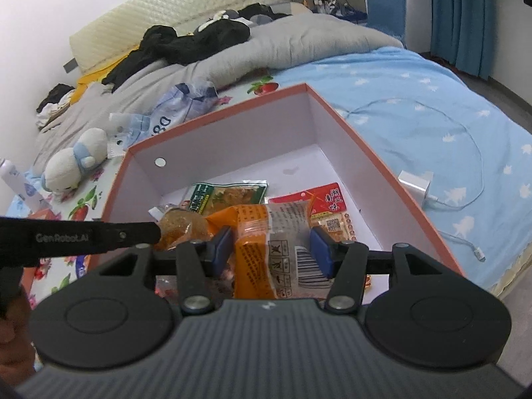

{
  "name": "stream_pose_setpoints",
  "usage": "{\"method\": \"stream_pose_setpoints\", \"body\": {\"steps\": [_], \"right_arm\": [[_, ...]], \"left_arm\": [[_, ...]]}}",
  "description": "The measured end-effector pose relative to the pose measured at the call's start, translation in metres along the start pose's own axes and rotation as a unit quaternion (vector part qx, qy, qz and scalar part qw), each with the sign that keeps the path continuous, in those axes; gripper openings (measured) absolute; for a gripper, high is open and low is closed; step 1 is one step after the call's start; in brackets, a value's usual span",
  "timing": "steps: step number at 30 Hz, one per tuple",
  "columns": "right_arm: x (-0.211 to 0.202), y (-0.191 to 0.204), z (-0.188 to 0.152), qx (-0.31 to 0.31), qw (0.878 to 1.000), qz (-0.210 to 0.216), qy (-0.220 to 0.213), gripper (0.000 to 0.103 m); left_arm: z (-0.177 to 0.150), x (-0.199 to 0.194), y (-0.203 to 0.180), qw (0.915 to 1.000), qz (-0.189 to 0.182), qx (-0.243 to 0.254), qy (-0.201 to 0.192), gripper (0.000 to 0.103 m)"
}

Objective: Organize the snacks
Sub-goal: 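Open both tools to drop the snacks into the deep box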

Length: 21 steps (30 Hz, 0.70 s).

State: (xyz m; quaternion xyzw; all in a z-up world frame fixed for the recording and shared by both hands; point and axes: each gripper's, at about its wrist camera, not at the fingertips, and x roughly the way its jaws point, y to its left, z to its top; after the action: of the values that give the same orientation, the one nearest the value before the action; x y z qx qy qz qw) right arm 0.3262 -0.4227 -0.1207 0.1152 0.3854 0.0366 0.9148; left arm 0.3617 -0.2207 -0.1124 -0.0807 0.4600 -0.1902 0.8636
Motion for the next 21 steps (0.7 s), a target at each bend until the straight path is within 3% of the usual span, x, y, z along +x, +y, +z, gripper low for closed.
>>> {"method": "stream_pose_setpoints", "body": {"steps": [2,4,6,7,21], "right_arm": [[0.003,-0.002,0.001,0.006,1.0,0.003,0.007,0.058],[0.003,-0.003,0.0,0.009,1.0,0.001,0.012,0.067],[-0.001,-0.003,-0.002,0.008,1.0,0.002,0.009,0.07],[-0.005,-0.002,-0.003,0.008,1.0,0.003,0.006,0.07],[-0.092,0.03,-0.023,-0.003,0.998,0.019,-0.052,0.07]], "left_arm": [[0.0,0.003,0.003,0.9999,0.005,-0.01,0.009,0.009],[0.0,0.003,0.004,0.9997,0.01,-0.019,0.014,0.017],[-0.001,-0.003,0.007,0.9995,0.009,-0.03,0.008,0.041],[-0.002,-0.008,0.007,0.9994,0.01,-0.032,0.004,0.044],[-0.044,-0.123,-0.008,0.998,0.006,-0.009,-0.062,0.044]]}}
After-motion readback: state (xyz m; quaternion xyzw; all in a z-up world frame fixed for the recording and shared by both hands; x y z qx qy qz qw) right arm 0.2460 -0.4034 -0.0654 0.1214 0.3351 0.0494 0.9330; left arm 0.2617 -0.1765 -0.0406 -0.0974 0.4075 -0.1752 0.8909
